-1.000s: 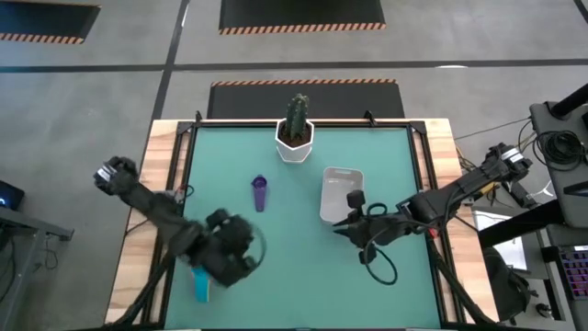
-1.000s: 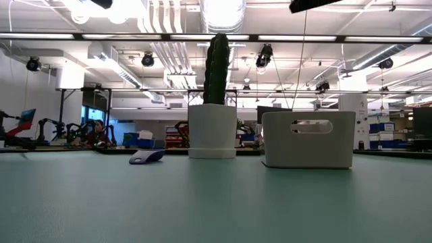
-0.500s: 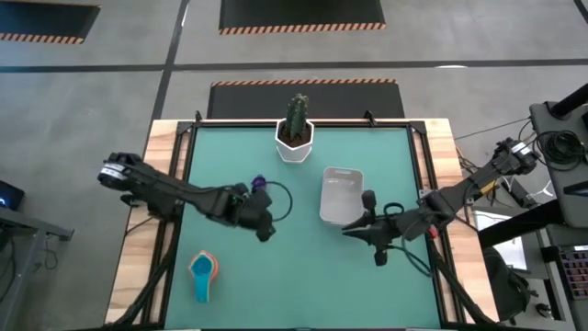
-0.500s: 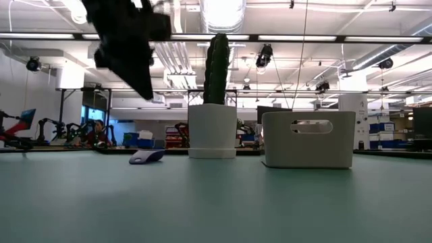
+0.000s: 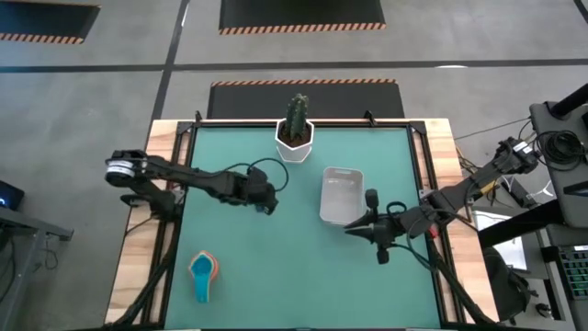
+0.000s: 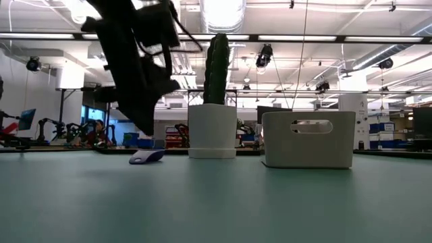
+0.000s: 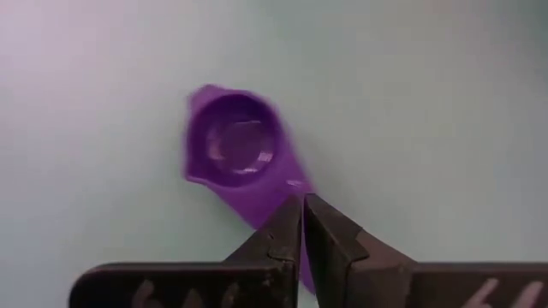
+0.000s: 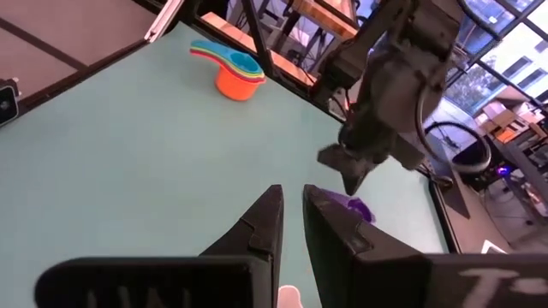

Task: Nest measuring cups in basket
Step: Stack the violet measuring cup on the top of the light blue measuring cup

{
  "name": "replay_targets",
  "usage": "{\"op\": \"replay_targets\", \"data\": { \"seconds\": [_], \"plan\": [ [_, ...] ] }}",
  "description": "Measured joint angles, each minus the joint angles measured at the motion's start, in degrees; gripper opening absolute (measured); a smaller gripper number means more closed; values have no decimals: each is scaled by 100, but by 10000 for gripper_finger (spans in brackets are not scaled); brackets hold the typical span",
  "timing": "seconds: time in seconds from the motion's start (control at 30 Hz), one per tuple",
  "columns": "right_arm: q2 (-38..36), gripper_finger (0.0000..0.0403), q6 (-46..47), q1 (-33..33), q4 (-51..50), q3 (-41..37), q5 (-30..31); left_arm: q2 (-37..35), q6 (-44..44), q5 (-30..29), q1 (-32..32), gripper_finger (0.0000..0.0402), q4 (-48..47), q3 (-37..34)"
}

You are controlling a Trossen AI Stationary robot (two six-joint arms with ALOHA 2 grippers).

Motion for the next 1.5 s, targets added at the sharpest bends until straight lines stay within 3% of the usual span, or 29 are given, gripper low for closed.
{"op": "replay_targets", "data": {
  "seconds": [0.23,0.37,0.63,0.9,1.03,1.23,1.5],
  "plan": [
    [55,38,48,0,-3,-7,1,567,-290,-130,263,0,-58,-6],
    [55,38,150,-2,-47,-7,3,705,-307,-133,264,19,-72,104],
    [55,38,203,-2,-85,-7,5,678,-256,-82,228,112,-196,392],
    [55,38,376,-2,-310,-9,16,678,-1029,-111,-53,223,-237,451],
    [56,38,385,-2,-309,-9,16,685,-1380,-322,-329,259,-215,451],
    [56,38,387,-2,-307,-9,14,872,-1773,-813,-533,267,-117,451],
    [57,38,347,-2,-307,-9,14,1383,-2198,-918,-532,268,-115,448]
  ]
}}
